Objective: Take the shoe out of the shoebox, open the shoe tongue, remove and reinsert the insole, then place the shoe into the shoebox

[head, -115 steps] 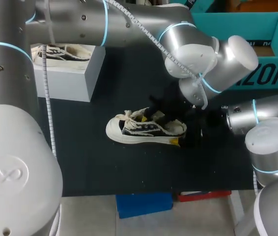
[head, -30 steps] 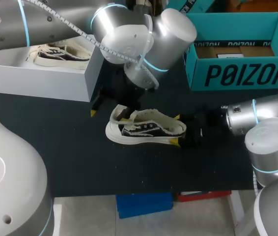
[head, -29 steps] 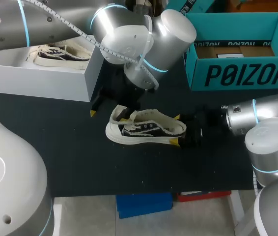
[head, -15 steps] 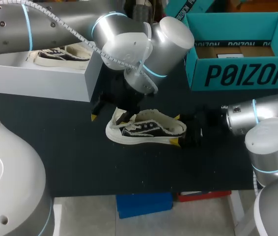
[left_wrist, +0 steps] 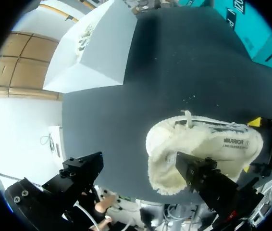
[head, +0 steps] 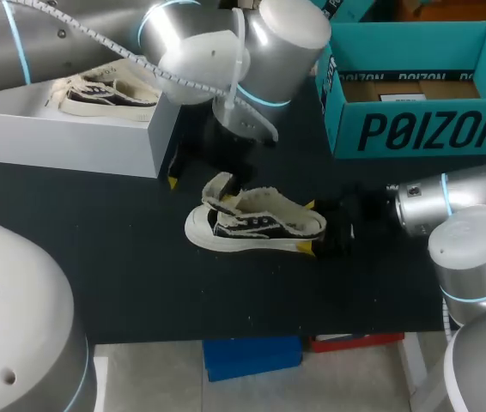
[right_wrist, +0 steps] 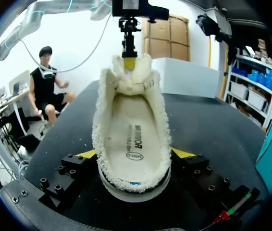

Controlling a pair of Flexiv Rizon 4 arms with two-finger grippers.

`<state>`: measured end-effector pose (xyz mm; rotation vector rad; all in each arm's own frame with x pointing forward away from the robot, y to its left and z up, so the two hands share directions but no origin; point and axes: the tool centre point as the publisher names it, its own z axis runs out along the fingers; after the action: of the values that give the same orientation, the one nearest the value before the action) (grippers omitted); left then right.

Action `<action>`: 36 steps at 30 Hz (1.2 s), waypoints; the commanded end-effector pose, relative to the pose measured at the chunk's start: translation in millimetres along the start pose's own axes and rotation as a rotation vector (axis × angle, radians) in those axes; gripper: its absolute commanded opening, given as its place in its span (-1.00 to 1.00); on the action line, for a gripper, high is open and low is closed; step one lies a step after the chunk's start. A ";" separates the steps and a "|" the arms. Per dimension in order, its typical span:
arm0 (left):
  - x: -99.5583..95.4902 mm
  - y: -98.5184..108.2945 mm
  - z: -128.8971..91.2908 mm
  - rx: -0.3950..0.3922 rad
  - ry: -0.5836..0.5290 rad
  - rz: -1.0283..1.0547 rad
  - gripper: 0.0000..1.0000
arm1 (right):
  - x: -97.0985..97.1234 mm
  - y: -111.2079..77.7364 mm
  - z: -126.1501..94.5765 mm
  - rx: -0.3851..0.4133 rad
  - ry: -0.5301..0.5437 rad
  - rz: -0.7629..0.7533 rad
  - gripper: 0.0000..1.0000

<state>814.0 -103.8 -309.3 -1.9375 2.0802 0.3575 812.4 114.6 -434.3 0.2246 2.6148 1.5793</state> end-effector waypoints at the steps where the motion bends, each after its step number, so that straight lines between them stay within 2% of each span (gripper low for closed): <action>1: -3.0 2.7 -28.4 0.125 0.372 0.536 -0.60 | -0.7 -1.2 1.8 0.000 -0.001 0.001 -1.00; 2: 3.7 1.8 -32.2 0.153 0.401 0.651 -1.00 | -0.7 -1.2 1.8 0.000 -0.001 0.001 -1.00; 3: 11.3 1.1 -34.6 0.187 0.420 0.761 -1.00 | -0.7 -1.2 1.8 0.000 -0.001 0.001 -1.00; 6: 31.5 -7.5 -42.7 0.189 0.536 1.012 -1.00 | -0.7 -1.2 1.8 0.000 -0.001 0.001 -1.00; 7: 42.1 -8.9 -45.3 0.240 0.505 1.097 -1.00 | -0.7 -1.2 1.8 0.000 -0.001 0.001 -1.00; 9: 57.4 -14.2 -48.9 0.262 0.528 1.212 -1.00 | -0.7 -1.2 1.8 0.000 -0.001 0.001 -1.00; 11: 70.8 -16.2 -53.3 0.316 0.497 1.287 -1.00 | -0.7 -1.2 1.8 0.000 -0.001 0.001 -1.00; 29: 70.8 -16.2 -53.3 0.316 0.497 1.287 -1.00 | -0.7 -1.2 1.8 0.000 -0.001 0.001 -1.00; 30: 73.7 -11.3 -54.4 0.306 0.560 1.396 -1.00 | -0.7 -1.2 1.8 0.000 -0.001 0.001 -1.00; 32: 79.9 -2.1 -53.0 0.291 0.466 1.562 -1.00 | -0.7 -1.2 1.8 0.000 -0.001 0.001 -1.00; 33: 82.5 3.9 -53.0 0.261 0.516 1.668 -1.00 | -0.7 -1.2 1.8 0.000 -0.001 0.001 -1.00; 36: 87.1 6.8 -54.8 0.215 0.527 1.758 -1.00 | -0.7 -1.2 1.8 0.000 -0.001 0.001 -1.00</action>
<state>800.0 -204.5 -286.5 -0.5549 3.1440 -0.1372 812.4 114.6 -434.3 0.2245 2.6146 1.5795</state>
